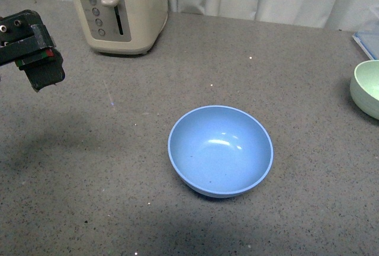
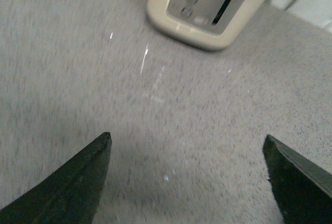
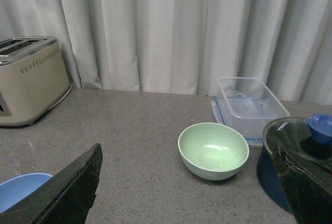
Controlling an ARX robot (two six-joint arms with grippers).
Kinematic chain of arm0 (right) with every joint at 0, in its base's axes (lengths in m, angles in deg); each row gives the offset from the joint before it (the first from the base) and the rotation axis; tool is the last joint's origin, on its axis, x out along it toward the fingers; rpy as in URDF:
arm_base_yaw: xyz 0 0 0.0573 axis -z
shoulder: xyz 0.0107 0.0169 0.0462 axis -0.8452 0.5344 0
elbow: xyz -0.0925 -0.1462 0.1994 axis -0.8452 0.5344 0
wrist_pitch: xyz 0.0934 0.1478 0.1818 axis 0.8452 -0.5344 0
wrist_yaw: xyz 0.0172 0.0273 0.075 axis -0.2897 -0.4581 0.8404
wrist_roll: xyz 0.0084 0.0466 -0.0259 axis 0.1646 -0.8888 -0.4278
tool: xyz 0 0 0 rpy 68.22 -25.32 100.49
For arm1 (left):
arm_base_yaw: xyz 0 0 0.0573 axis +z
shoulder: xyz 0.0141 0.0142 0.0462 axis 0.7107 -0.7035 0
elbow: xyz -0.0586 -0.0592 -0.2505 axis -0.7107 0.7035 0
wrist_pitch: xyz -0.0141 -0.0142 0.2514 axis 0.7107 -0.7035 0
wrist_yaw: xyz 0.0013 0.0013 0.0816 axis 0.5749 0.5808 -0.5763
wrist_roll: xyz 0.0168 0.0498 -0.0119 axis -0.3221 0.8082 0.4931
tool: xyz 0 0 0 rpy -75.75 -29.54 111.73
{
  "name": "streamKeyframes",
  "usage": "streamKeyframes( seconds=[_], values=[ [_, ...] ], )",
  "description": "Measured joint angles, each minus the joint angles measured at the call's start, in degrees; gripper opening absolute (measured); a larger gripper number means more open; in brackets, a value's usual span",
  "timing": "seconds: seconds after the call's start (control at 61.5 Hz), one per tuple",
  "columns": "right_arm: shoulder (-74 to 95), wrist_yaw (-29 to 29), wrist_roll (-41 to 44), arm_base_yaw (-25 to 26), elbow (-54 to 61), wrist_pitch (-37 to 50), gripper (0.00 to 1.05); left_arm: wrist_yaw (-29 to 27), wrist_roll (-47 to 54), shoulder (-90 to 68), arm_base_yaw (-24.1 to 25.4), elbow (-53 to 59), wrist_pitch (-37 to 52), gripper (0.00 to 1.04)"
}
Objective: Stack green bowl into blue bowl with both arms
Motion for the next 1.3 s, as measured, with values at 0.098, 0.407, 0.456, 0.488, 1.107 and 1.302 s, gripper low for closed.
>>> streamKeyframes(
  seconds=[0.098, 0.407, 0.456, 0.488, 1.107, 1.302],
  values=[
    [0.0, 0.0, 0.0, 0.0, 0.0, 0.0, 0.96, 1.0, 10.9, -2.7, 1.1, 8.0, 23.3, 0.73],
    [0.0, 0.0, 0.0, 0.0, 0.0, 0.0, 0.96, 4.9, 20.1, 13.8, 5.5, 18.0, 28.9, 0.14],
    [0.1, 0.0, 0.0, 0.0, 0.0, 0.0, 0.96, 5.4, 20.3, 19.0, 6.1, 18.4, 23.4, 0.04],
    [0.1, 0.0, 0.0, 0.0, 0.0, 0.0, 0.96, 5.7, 20.5, 22.3, 6.4, 18.7, 20.8, 0.04],
    [0.0, 0.0, 0.0, 0.0, 0.0, 0.0, 0.96, 10.7, 20.9, 54.7, 11.6, 23.5, -4.8, 0.04],
    [0.0, 0.0, 0.0, 0.0, 0.0, 0.0, 0.96, 10.7, 20.9, 61.9, 11.6, 23.6, -11.4, 0.04]
  ],
)
